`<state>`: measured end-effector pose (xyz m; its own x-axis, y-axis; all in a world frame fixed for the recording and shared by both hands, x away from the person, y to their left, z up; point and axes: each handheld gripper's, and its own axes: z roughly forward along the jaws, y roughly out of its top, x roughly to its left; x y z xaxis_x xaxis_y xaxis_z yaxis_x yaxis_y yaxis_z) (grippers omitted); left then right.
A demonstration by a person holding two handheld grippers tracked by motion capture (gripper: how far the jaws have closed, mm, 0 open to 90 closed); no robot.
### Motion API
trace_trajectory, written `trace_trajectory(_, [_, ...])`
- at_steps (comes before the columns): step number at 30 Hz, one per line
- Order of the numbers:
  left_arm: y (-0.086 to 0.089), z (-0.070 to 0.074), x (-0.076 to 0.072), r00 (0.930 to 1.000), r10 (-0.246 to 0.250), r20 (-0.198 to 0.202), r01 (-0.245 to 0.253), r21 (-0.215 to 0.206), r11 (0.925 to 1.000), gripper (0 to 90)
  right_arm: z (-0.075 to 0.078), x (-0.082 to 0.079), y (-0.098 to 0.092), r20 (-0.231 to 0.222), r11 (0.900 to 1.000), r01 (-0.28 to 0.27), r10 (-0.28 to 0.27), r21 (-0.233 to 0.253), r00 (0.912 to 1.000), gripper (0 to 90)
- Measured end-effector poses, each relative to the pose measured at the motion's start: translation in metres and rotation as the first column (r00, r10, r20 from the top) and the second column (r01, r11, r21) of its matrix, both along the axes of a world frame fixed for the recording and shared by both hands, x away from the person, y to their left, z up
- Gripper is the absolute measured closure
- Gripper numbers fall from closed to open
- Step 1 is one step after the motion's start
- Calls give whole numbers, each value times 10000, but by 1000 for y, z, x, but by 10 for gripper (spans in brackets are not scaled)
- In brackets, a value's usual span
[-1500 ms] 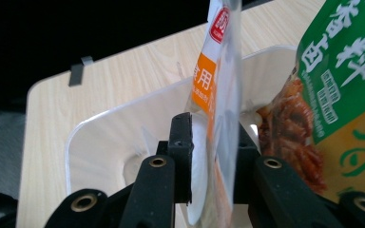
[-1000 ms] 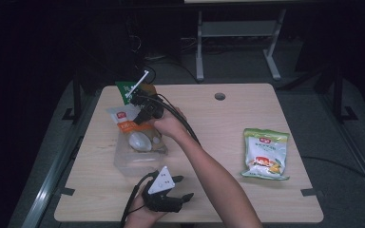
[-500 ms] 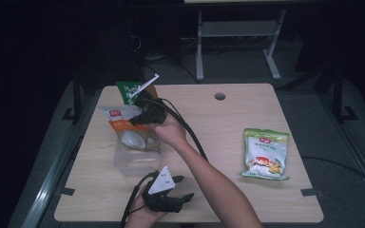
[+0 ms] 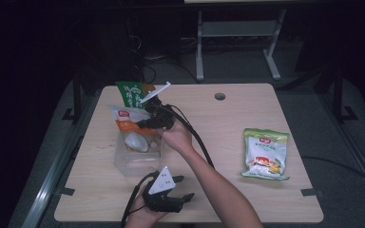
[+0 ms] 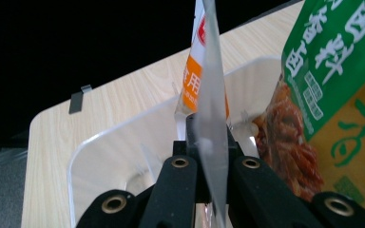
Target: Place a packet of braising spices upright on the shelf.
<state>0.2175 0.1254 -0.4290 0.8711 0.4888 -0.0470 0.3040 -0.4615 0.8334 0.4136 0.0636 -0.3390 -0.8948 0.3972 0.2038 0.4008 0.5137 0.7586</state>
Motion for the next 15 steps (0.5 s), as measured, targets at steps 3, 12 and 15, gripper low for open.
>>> trace_trajectory(3, [0,0,0,10000,-22,-2,22,52,10000,358,-1,-1,-4,-252,9998,18,-13,216,9997,895])
trace_trajectory(12, [0,0,1,10000,-39,53,39,95,9999,356,-2,1,-5,-104,9998,-91,89,-195,9999,759])
trace_trajectory(15, [0,0,2,10000,29,-34,-29,51,10000,354,1,0,-11,-270,9998,-16,11,-176,9996,703])
